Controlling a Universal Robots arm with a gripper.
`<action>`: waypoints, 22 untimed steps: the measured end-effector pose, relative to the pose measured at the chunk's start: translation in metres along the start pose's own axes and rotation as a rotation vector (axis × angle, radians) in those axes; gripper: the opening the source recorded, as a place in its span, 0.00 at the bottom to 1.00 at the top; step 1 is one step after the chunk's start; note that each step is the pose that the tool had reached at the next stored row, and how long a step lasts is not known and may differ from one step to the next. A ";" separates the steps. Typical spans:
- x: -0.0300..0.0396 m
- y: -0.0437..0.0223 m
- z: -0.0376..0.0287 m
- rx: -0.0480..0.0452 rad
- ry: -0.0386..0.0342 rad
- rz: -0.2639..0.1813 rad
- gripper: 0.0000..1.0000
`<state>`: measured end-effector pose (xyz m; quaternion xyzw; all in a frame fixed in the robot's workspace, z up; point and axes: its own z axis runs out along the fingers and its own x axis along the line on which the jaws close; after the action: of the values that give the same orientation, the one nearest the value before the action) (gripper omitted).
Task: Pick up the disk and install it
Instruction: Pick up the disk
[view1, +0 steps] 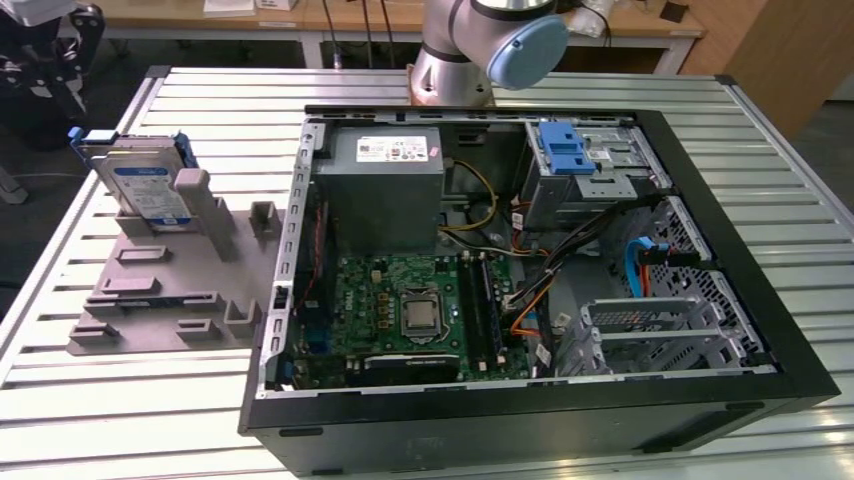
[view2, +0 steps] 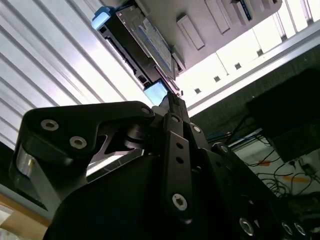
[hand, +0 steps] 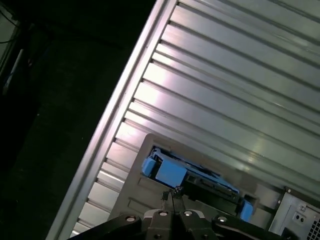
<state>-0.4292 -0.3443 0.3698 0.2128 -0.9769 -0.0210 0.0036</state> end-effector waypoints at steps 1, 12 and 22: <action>0.0000 0.0000 0.0000 0.0000 0.0007 -0.016 0.11; 0.0000 0.0000 0.0001 -0.0003 0.0069 -0.159 0.11; 0.0000 0.0000 0.0002 -0.0005 0.0112 -0.263 0.11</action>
<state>-0.4292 -0.3443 0.3696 0.3391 -0.9405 -0.0204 0.0063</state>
